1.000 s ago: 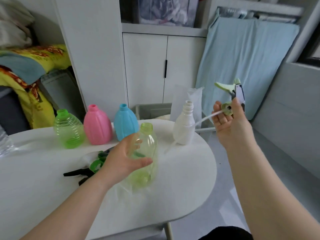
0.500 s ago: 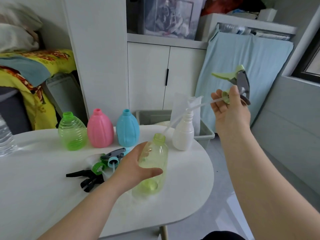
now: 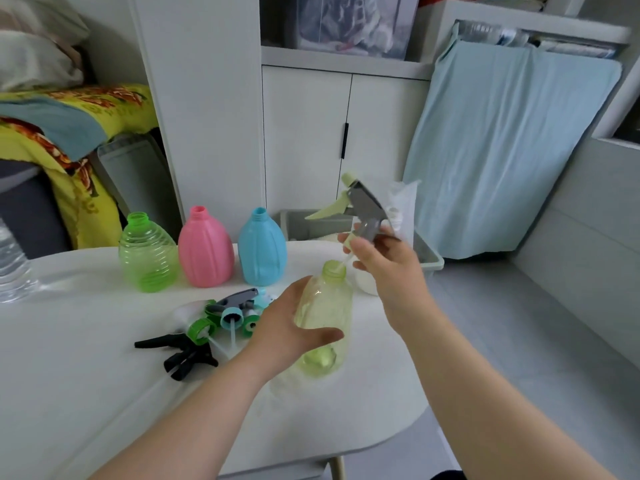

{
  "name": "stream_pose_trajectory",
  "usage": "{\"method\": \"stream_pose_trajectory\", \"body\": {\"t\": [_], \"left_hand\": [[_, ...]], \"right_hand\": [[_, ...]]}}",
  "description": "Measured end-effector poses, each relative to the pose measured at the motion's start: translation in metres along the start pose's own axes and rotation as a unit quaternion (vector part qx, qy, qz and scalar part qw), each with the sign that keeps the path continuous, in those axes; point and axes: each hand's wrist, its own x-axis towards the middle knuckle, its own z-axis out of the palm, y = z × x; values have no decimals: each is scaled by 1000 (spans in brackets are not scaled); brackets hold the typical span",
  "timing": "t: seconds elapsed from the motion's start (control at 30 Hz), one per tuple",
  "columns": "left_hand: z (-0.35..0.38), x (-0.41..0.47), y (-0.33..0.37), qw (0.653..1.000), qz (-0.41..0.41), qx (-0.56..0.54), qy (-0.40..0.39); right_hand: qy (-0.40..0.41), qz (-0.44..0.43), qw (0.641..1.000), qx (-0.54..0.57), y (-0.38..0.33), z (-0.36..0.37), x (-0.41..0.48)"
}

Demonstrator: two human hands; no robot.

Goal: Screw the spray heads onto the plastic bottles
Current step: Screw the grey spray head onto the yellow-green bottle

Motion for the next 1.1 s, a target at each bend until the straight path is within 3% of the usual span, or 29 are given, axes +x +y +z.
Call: {"method": "stream_pose_trajectory", "body": {"t": [0.13,0.4,0.8,1.1], "left_hand": [[-1,8,-3,1000,6,-9,-28],[-3,18,-12,998,6,-40,-40],[-4,19,-16,998,17,-38,-38],[-5,20,-15,998,18,-40,-41]], "right_hand": [[-79,21,997,-8,5,1,4],[-161,46,985,-45,0,-6,16],[-132,5,967,-216,-10,-4,24],[-161,23,963,-217,-12,-7,21]]}}
